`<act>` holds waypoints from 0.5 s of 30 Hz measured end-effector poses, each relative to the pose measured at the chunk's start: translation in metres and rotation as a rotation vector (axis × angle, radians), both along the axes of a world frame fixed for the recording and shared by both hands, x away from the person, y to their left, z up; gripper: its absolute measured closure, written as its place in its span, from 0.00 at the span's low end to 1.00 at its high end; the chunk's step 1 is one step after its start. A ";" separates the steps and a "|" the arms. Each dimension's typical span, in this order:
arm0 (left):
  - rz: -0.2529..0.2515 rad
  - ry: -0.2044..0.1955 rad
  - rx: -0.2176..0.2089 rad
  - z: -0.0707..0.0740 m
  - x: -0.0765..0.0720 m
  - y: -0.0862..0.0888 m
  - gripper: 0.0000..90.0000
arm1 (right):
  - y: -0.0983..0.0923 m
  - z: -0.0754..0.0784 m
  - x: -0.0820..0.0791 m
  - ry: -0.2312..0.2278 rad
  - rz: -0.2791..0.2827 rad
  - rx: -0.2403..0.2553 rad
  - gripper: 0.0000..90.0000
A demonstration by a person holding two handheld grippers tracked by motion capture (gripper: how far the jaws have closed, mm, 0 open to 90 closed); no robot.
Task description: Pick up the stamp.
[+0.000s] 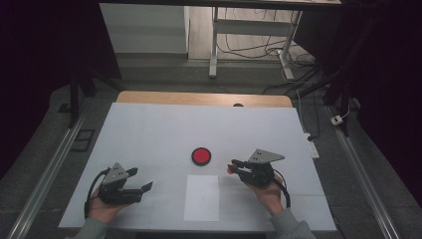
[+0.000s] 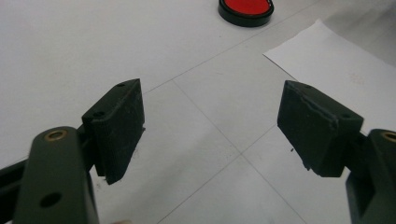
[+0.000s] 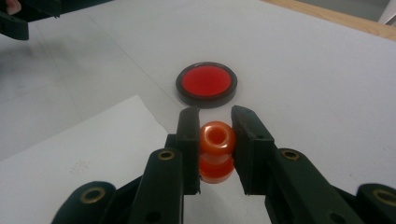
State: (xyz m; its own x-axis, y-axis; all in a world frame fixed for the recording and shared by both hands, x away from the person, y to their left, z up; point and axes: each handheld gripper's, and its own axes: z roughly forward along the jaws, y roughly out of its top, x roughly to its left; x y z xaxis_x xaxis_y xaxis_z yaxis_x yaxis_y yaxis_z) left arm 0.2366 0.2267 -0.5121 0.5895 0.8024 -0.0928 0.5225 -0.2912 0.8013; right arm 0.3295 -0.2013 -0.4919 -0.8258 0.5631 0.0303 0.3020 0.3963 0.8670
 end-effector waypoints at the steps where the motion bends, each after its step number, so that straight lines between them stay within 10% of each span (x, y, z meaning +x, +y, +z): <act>1: -0.002 -0.001 -0.001 0.000 0.000 0.000 0.26 | -0.001 0.001 0.000 0.002 0.003 0.004 0.80; 15: -0.003 -0.019 -0.018 0.001 0.001 0.001 0.26 | 0.000 0.017 -0.007 -0.018 0.025 0.087 0.80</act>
